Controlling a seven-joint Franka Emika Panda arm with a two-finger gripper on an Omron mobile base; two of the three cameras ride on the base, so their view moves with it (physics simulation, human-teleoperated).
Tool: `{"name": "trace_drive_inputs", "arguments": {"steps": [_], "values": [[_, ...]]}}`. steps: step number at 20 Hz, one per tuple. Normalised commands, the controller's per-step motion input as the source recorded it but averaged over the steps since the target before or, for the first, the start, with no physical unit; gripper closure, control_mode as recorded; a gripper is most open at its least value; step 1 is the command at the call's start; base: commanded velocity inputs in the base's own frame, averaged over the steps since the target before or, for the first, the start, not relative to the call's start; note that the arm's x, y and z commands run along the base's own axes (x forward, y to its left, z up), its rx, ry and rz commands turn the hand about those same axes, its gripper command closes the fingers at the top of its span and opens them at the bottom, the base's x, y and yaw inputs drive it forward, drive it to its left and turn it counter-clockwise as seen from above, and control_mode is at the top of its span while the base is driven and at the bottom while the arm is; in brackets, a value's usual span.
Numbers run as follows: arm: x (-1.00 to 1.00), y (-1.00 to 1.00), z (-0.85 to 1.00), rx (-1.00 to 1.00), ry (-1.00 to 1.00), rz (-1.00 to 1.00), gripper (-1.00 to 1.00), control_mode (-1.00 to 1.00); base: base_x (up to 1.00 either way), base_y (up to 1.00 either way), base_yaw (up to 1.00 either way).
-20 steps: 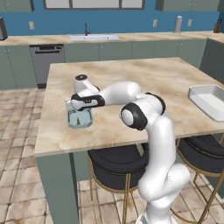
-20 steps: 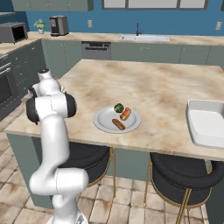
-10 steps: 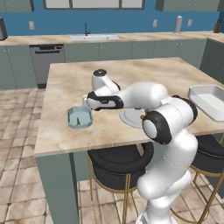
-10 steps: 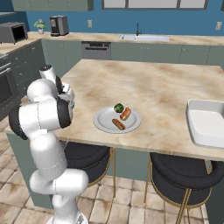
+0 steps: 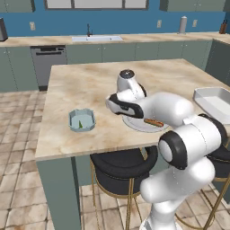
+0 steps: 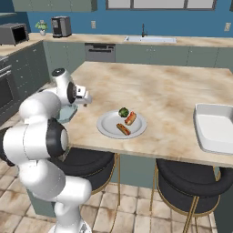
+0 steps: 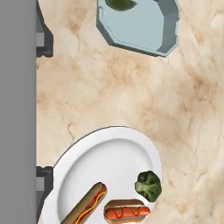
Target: Place one cooked food and one vegetable from the large plate to each tupperware container.
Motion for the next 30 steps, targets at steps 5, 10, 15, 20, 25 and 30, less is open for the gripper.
{"name": "trace_drive_inputs", "arguments": {"steps": [5, 10, 15, 20, 25, 30], "values": [[-0.14, -0.73, 0.15, -0.10, 0.04, 0.09, -1.00, -1.00, 0.00, 0.00, 0.00], [-0.40, -0.90, 0.00, -0.10, 0.01, 0.15, -1.00, -1.00, 0.00, 0.00, 0.00], [-0.01, -0.96, -0.14, -0.04, 0.07, 0.15, -1.00, -1.00, 0.00, 0.00, 0.00], [0.00, -0.34, -0.32, -0.01, 0.11, 0.03, -1.00, -1.00, 0.00, 0.00, 0.00], [0.11, -0.24, -0.46, -0.07, 0.08, 0.00, -1.00, -1.00, 0.00, 0.00, 0.00], [0.22, -0.54, -0.46, -0.05, 0.06, 0.00, -1.00, -1.00, 0.00, 0.00, 0.00]]}}
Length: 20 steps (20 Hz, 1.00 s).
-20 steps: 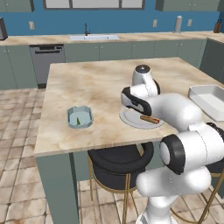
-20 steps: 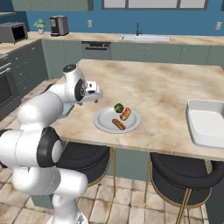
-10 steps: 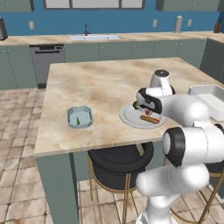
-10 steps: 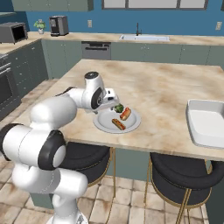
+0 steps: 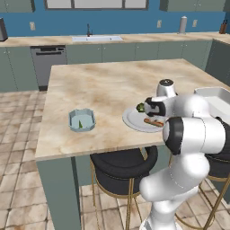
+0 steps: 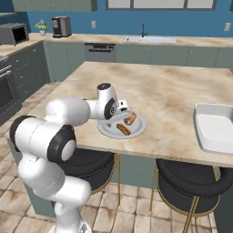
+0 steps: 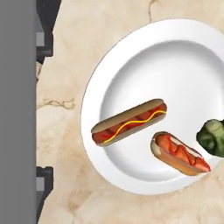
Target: Place one cooked food and one vegetable from the large plate to each tupperware container.
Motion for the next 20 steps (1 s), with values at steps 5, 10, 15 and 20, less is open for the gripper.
{"name": "trace_drive_inputs", "arguments": {"steps": [5, 10, 15, 20], "values": [[0.16, -0.40, -0.32, 0.00, 0.12, 0.00, -1.00, -1.00, 0.00, 0.00, 0.00], [0.22, 0.00, -0.20, 0.06, 0.09, 0.02, -1.00, -1.00, 0.00, 0.00, 0.00], [0.29, 0.00, -0.20, 0.06, 0.07, 0.02, -1.00, -1.00, 0.00, 0.00, 0.00], [0.28, 0.00, -0.28, -0.02, 0.01, 0.03, -1.00, -1.00, 0.00, 0.00, 0.00]]}}
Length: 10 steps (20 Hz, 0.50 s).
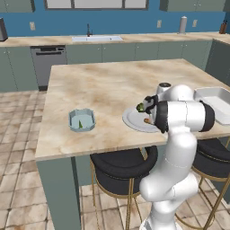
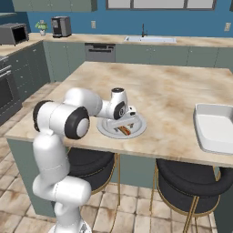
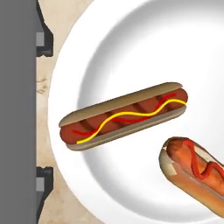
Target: Place one cooked food and one vegetable from the large plate to each tupperware container.
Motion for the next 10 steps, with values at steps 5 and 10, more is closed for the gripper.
{"name": "trace_drive_inputs", "arguments": {"steps": [5, 10], "values": [[0.22, 0.00, -0.33, 0.00, 0.01, 0.07, -1.00, -1.00, 0.00, 0.00, 0.00], [0.17, -0.01, -0.22, 0.00, 0.00, 0.06, -1.00, -1.00, 0.00, 0.00, 0.00]]}}
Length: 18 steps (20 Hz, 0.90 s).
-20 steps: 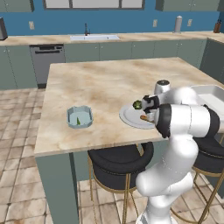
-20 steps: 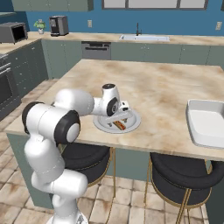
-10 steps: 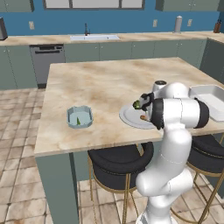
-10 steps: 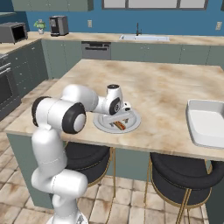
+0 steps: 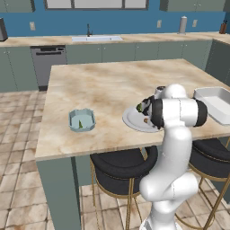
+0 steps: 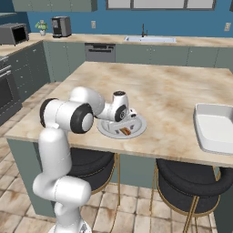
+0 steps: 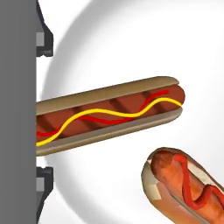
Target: Place one cooked food and one vegetable from the large plate to each tupperware container.
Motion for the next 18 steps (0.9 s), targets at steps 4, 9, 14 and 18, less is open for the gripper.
{"name": "trace_drive_inputs", "arguments": {"steps": [4, 9, 14, 18], "values": [[0.13, -0.02, -0.20, 0.00, 0.00, 0.04, -1.00, -1.00, 0.00, 0.00, 0.00], [0.13, -0.02, -0.30, 0.00, 0.04, 0.02, -1.00, -1.00, 0.00, 0.00, 0.00], [0.03, 0.00, -0.11, 0.00, 0.00, 0.04, -1.00, -1.00, 0.00, 0.00, 0.00], [0.01, 0.00, -0.05, 0.00, 0.01, 0.04, 1.00, -1.00, 0.00, 0.00, 0.00]]}}
